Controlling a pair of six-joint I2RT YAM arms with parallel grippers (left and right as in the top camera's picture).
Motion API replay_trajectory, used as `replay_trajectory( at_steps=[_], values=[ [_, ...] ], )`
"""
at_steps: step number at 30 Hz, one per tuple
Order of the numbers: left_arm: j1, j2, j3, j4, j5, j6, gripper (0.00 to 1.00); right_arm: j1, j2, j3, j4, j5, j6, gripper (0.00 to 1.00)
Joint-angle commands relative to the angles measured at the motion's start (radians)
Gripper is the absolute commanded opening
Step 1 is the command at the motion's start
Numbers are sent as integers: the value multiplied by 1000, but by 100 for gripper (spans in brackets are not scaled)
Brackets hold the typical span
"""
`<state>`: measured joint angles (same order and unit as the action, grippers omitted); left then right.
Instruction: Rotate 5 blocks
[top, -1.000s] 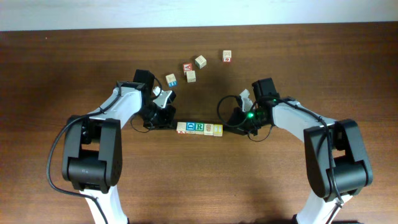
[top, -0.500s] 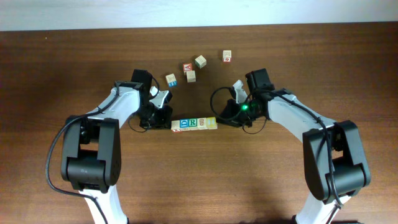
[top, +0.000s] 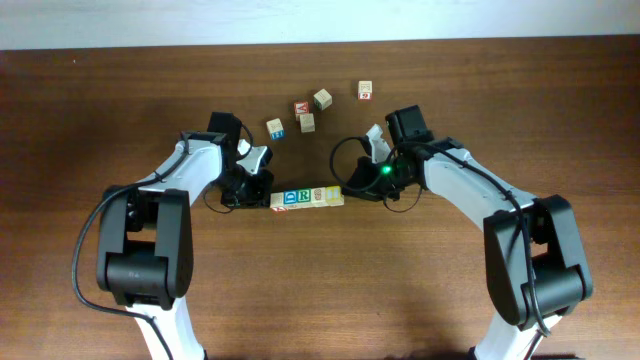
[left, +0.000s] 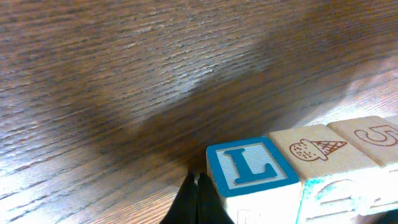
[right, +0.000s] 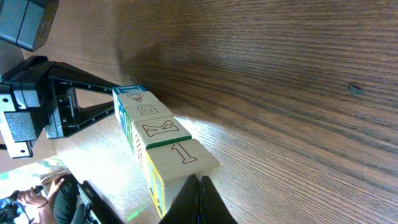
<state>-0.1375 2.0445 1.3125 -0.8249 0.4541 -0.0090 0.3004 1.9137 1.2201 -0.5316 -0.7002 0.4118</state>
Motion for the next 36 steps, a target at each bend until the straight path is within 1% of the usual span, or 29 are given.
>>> replay_trajectory(
  at_steps=[1,10,36],
  values=[
    [-45,9,-3,6,180,1,0,79,-23,48,3,-97,-4,4],
    [-43,9,-1,6,179,1,0,110,-23,94,-15,-97,-3,4],
    [-43,9,-1,6,179,1,0,140,-23,95,-14,-85,23,4]
  ],
)
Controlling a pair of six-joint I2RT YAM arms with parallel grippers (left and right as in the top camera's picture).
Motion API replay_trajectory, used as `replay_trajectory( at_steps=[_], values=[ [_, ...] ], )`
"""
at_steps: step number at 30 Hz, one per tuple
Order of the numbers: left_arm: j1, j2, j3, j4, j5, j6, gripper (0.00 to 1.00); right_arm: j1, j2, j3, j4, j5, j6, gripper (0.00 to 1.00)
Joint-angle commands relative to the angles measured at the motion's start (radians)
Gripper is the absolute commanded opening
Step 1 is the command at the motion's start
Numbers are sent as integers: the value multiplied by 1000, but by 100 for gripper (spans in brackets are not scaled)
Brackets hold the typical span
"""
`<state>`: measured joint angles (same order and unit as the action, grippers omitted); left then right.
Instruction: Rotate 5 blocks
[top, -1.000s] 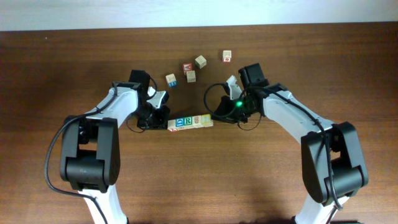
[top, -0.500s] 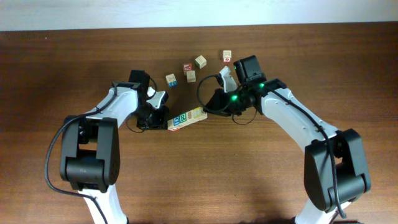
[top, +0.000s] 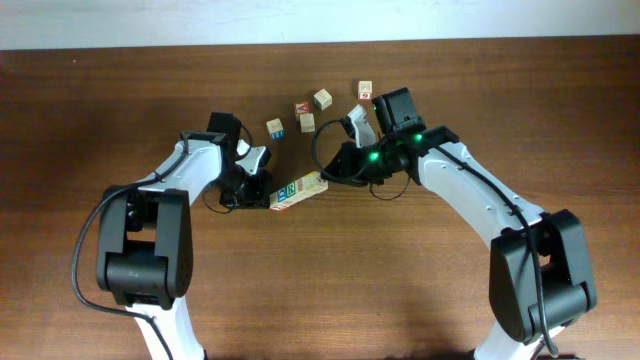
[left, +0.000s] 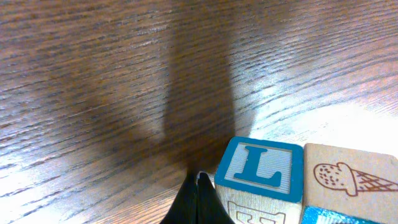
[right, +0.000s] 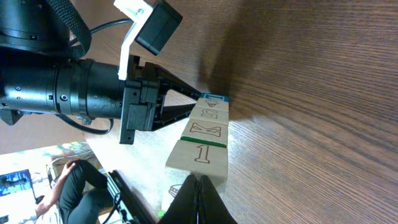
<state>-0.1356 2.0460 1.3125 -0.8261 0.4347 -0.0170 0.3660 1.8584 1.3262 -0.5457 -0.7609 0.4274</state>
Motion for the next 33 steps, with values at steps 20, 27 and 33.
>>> replay_trajectory(
  at_steps=[20,27,33],
  values=[
    [-45,7,-1,7,199,9,0,99,33,-11,4,10,51,4],
    [-45,7,-1,6,199,9,0,105,33,-11,28,14,77,4],
    [-45,7,-1,6,199,9,0,106,33,-11,37,35,87,4]
  ],
)
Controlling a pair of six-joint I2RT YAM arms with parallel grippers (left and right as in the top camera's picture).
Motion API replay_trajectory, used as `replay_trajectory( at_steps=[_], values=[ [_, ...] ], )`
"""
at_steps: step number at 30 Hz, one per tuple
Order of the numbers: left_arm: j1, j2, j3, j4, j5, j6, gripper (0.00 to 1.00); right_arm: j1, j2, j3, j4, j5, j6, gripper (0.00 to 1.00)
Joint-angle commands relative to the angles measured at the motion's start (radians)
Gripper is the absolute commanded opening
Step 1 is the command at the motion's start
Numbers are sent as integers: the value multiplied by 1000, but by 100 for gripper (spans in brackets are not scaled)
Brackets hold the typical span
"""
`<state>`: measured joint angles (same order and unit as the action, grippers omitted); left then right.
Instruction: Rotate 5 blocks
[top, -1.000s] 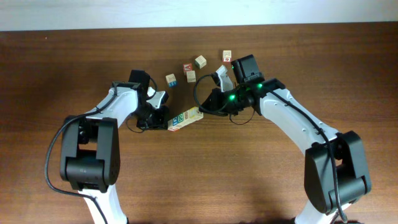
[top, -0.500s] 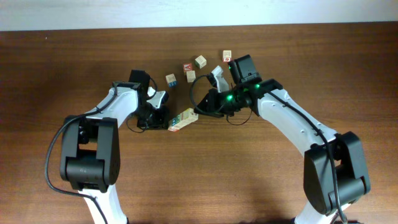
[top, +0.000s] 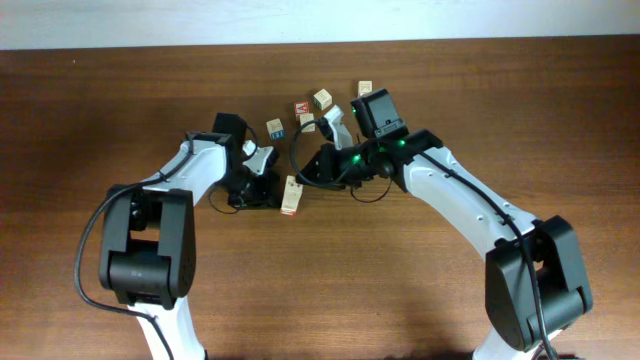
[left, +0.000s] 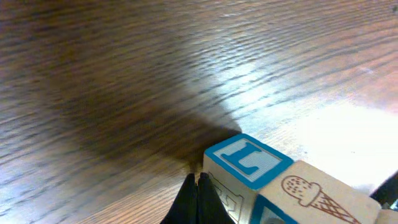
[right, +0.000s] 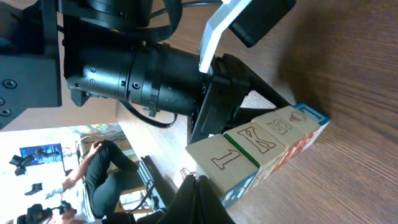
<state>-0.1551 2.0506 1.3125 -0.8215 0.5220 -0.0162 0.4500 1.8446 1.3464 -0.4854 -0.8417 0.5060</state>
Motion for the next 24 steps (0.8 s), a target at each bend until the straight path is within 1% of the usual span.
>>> replay_trajectory(
  at_steps=[1,24],
  values=[
    [-26,3,-1,2,111,8,0,22,47,-31,-23,120,11,4],
    [-22,3,-1,2,110,8,0,40,47,-31,-5,147,35,4]
  ],
)
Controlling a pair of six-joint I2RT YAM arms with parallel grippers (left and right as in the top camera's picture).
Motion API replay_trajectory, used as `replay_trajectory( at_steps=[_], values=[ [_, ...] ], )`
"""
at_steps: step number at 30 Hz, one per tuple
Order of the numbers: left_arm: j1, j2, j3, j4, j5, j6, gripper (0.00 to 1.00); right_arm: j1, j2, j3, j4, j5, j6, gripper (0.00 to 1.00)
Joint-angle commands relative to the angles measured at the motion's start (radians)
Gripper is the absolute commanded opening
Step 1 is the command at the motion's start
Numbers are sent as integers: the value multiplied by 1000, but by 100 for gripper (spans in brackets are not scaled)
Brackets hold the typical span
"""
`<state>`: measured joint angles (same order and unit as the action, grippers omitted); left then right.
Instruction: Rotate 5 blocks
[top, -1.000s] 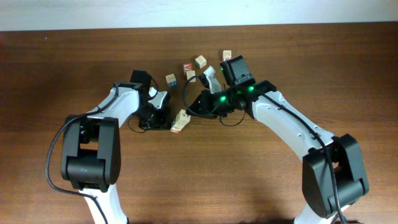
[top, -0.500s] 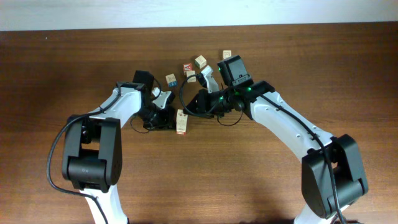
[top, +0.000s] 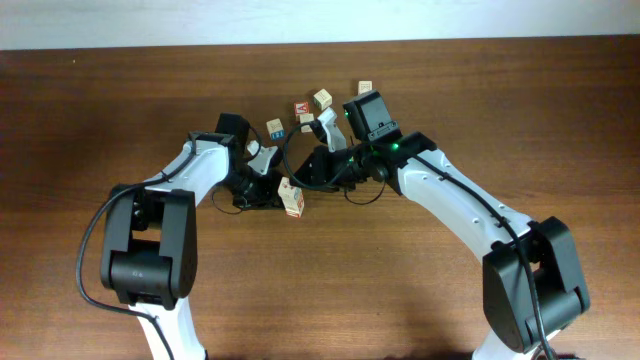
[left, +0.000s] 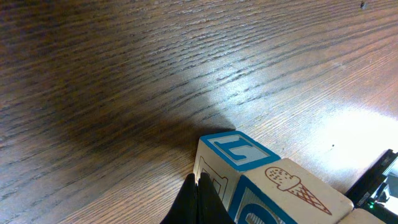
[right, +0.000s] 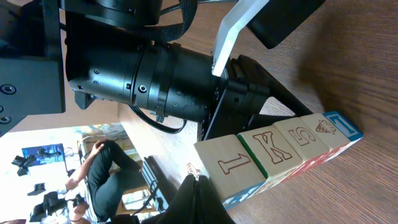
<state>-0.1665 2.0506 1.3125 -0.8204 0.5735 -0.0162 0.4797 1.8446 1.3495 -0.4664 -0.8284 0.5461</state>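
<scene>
A row of several wooden blocks (top: 290, 197) lies on the table, now running almost front to back. My left gripper (left: 200, 186) is shut, its tips against the blue L block (left: 231, 151) at one end, next to the ice-cream block (left: 292, 186). My right gripper (right: 198, 186) is also shut, its tips against the "1" block (right: 233, 165) at the other end; K (right: 273, 146) and 5 (right: 305, 134) follow it. From overhead the left gripper (top: 276, 201) is left of the row and the right gripper (top: 296, 179) at its far end.
Several loose blocks lie behind the row: a blue-marked one (top: 275, 128), a red one (top: 300, 107), a plain one (top: 322, 98) and one further right (top: 365, 88). The brown table (top: 400, 290) stretches toward me.
The row has turned a little further; its far end now leans left and its near end right. Both shut grippers stay at its ends, the right arm slightly further left.
The row first lay left to right with a shut gripper at each end. Then its right end had swung toward the back. Then it stood almost front to back, and now it is turned slightly past that.
</scene>
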Motion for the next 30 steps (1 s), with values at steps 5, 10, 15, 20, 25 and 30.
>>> replay_trajectory(
  at_steps=[5,10,15,20,25,30],
  values=[
    [-3,3,-1,2,44,8,0,9,47,-34,-24,137,-5,4],
    [41,3,8,8,5,8,0,9,47,-34,-28,155,10,4],
    [119,2,98,-15,-26,8,0,-4,47,-34,-28,154,10,4],
    [154,2,205,-73,-77,9,0,-4,47,-34,-28,141,10,4],
    [154,2,263,-89,-92,9,0,-4,47,-13,-28,121,9,4],
    [154,2,270,-89,-92,9,0,-4,47,35,-53,109,9,4]
  ],
)
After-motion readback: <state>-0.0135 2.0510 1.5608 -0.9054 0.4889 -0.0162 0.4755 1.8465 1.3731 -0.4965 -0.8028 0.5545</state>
